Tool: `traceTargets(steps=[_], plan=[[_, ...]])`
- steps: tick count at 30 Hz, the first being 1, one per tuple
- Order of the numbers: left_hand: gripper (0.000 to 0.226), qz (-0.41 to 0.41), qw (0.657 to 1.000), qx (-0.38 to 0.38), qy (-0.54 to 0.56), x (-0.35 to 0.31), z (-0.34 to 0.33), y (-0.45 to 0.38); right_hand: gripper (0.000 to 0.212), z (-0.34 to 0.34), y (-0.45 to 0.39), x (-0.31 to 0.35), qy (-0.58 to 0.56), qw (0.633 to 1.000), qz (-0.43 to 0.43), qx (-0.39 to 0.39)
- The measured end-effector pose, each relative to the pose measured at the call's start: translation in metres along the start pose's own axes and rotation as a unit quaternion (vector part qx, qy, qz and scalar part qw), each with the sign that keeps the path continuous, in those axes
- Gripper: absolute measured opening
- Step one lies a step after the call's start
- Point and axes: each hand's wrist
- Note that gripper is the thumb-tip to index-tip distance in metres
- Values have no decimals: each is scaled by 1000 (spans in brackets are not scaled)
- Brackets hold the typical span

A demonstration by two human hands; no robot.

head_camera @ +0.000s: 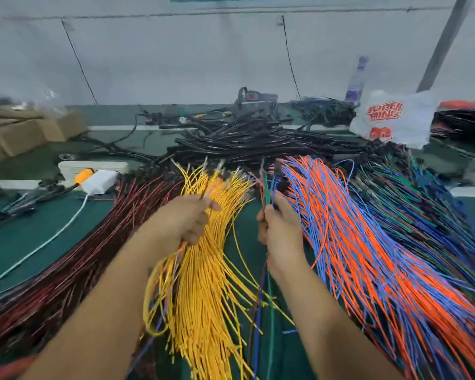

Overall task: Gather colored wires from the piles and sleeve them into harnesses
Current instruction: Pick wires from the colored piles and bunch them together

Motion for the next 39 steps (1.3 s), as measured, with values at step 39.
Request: traceTargets(steps=[39], plan=[[36,-125,980,117,102,64,-64,-18,33,10,5,3,175,975,135,11]])
Point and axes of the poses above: each hand's wrist, its own y-axis away from the middle knuckle, its own z-axis out of the back of the hand, x = y × z, and after that the axes turned 15 degrees about y, right-handed
